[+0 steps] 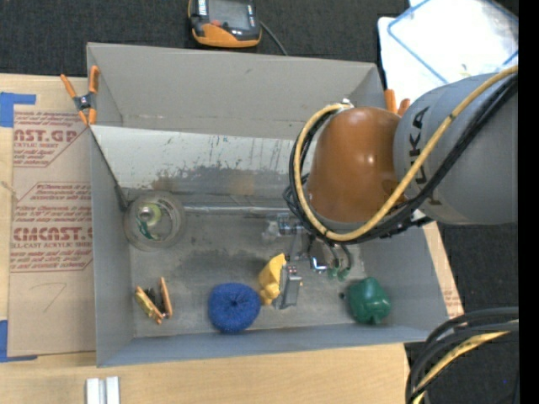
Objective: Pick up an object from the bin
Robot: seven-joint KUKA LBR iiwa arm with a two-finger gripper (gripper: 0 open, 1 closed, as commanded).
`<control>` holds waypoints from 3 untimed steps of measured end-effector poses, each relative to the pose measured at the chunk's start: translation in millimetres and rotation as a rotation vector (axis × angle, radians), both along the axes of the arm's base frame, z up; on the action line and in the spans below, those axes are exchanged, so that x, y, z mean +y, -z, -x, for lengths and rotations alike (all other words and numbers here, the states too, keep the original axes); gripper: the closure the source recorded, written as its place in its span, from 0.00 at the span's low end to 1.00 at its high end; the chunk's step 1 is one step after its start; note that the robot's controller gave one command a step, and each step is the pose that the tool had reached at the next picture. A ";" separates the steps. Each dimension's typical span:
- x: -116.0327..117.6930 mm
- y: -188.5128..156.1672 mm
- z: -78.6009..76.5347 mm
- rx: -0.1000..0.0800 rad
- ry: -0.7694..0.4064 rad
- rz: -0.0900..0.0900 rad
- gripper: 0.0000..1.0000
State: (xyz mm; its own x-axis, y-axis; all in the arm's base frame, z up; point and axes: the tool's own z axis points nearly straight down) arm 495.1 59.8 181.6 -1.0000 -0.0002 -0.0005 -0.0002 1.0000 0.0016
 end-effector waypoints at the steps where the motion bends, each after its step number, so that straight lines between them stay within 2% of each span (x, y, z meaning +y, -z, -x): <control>1: 0.0 0.0 0.0 0.000 0.000 0.000 1.00; 2: 0.0 0.0 0.0 0.000 0.000 0.000 1.00; 3: -2.4 24.7 4.6 0.001 0.039 -0.002 1.00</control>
Offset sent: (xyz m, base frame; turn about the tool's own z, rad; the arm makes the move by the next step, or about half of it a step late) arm 0.0000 0.0000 0.0000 0.0000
